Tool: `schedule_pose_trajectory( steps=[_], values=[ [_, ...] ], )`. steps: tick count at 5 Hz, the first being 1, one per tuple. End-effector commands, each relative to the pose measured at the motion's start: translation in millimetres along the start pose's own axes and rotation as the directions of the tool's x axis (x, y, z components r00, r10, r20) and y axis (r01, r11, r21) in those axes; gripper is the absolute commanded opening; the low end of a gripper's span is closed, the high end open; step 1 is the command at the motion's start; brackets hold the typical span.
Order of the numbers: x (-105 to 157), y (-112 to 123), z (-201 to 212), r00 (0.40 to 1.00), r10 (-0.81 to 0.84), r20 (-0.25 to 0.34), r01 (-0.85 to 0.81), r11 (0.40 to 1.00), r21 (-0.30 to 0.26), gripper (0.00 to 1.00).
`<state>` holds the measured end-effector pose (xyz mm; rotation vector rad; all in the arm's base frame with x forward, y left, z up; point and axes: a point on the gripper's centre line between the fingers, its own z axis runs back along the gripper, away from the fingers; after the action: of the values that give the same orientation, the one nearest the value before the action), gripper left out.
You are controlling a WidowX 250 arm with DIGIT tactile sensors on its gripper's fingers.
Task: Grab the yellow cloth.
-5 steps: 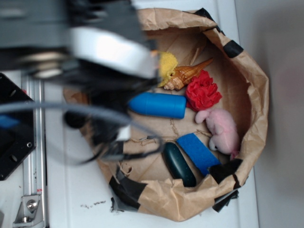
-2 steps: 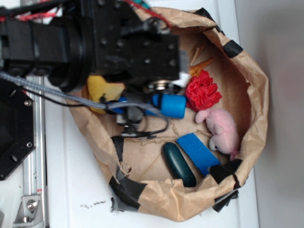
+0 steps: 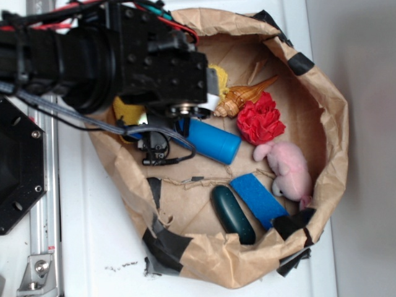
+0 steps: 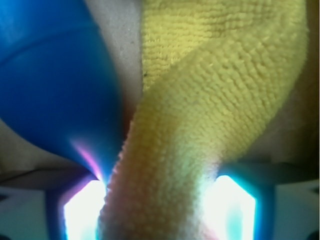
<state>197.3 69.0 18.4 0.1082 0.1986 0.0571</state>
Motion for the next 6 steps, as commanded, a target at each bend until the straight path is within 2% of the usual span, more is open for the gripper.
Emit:
schedule_pose_trajectory(
  steps=[1,3,4,5,6],
  values=[
    [-5,8,5,0.999,0.03,0.026,-0.031,0.999,0.041,0.0],
    [-6,8,24,0.998,0.007,0.055,-0.01,0.999,0.048,0.0],
    [-5,-1,76,0.987,-0.021,0.162,0.018,1.0,0.02,0.0],
    [1,-14,133,0.948,-0.017,0.317,0.031,0.999,-0.041,0.0],
    [-3,-14,184,0.924,0.019,0.383,0.002,0.998,-0.055,0.0]
  ],
)
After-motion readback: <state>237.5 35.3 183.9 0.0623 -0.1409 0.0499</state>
